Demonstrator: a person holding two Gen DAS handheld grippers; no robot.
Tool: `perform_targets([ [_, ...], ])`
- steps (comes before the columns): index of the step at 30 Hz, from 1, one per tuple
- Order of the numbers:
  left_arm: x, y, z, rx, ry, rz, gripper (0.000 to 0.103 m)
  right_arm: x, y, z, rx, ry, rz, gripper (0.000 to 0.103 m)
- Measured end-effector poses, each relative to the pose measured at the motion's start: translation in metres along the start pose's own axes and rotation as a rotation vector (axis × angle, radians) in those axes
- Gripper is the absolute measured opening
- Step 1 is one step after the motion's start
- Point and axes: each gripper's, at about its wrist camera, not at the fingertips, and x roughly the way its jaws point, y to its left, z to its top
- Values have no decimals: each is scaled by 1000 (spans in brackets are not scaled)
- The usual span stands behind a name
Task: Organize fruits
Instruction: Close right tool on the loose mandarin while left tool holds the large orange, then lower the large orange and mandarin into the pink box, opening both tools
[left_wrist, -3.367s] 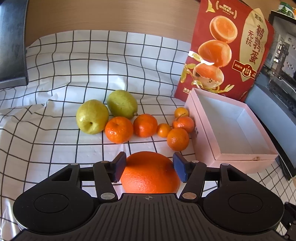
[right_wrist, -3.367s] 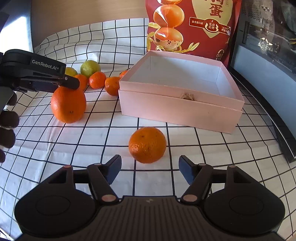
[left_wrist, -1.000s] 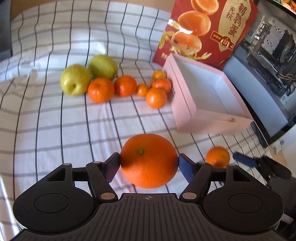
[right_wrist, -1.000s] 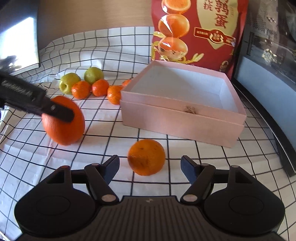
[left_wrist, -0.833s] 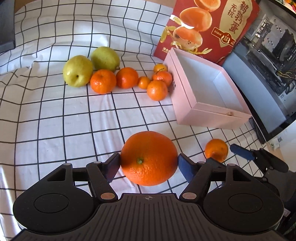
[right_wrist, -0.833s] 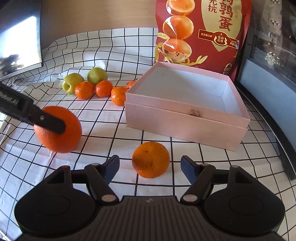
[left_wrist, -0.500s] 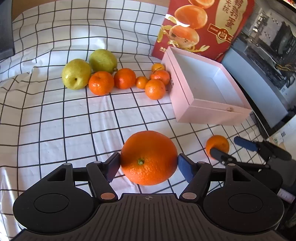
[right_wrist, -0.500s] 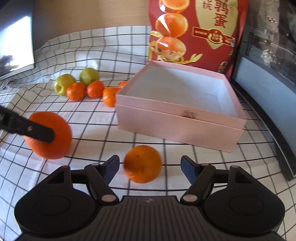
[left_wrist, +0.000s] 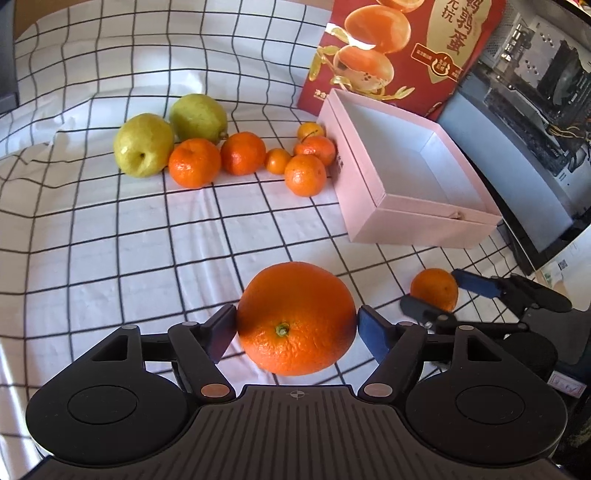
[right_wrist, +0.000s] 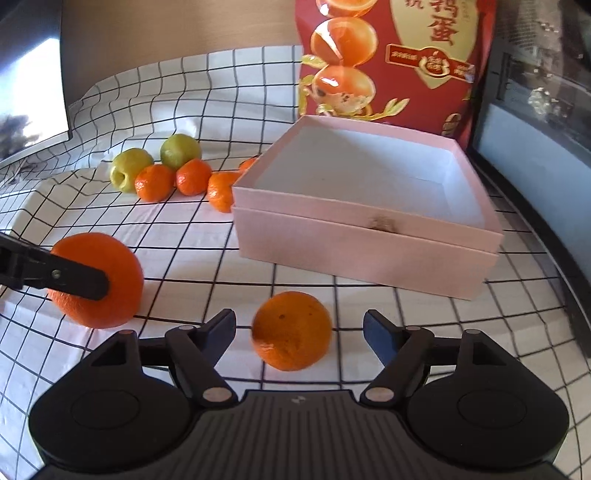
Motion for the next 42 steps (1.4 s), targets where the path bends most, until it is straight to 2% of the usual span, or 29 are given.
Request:
perform_targets([
  [4,10,0,8,12,9,-1,78,10,7,3,-24,29,18,76],
  [7,13,0,12,16,2,0,78,14,9,4,-29,43,22,70],
  [9,13,-1,12,23,0,2,78,16,7,3,-24,56,21,59],
  [12,13,-2,11,41,-5,1,78,14,4,3,-18,57,17,47],
  [21,7,-1,-1,64,-37,-14,77,0,-11,-2,13,53,7,47],
  [28,5,-11,-10,70,-27,-85,77,-14,-26,-3,37,36,-23,47],
  [33,-1,-25,-6,64,-53,-151,77,-24,-35,-2,42,16,-47,47],
  [37,-8,-42,15,48,-87,-232,77,-34,-43,3,60,-14,-58,47],
  [42,-21,-76,73,93,-184,-303,77,-54,-54,38,52,-129,-69,47],
])
